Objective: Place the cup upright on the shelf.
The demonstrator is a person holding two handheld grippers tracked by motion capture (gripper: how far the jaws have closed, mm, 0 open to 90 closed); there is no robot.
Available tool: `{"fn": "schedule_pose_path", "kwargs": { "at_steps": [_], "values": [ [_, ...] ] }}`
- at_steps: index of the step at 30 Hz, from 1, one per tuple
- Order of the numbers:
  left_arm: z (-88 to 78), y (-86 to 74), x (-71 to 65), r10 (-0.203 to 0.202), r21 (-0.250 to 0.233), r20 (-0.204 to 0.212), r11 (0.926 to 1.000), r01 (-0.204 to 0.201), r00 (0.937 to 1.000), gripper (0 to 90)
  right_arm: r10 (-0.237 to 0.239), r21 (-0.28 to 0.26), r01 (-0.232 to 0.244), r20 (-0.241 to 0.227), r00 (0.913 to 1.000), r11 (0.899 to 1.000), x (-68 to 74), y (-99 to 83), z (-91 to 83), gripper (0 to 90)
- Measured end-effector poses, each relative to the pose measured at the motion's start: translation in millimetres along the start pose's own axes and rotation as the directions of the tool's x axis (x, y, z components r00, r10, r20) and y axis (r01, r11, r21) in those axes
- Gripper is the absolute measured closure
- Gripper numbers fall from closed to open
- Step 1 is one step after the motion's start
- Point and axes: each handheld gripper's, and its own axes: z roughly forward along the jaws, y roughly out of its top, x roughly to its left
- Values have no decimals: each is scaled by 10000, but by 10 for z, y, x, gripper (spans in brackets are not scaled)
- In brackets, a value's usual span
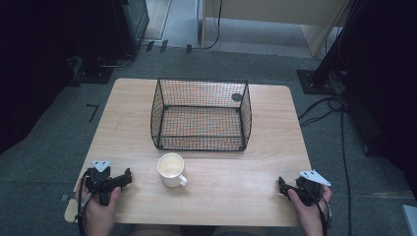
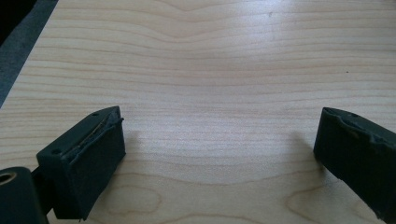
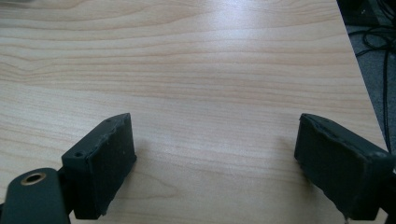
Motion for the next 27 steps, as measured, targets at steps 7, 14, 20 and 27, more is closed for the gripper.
{"fn": "schedule_pose_path", "kwargs": {
  "at_steps": [7,14,20,27],
  "values": [
    [-1,0,0,3,8,5,10000,-3,10000,22,46,120,-49,216,9998,9999,68,7,-35,116],
    [0,0,0,3,4,0,10000,-3,10000,22,-18,-29,18,-52,10000,10000,183,95,-95,121],
    [0,0,0,5,0,4,10000,-5,10000,22,-282,-355,268,-386,9989,9990,361,219,-185,123],
    [0,1,-2,37,3,31,10000,-37,10000,23,-743,-597,692,-889,9933,9958,615,328,-233,124]
  ]
}}
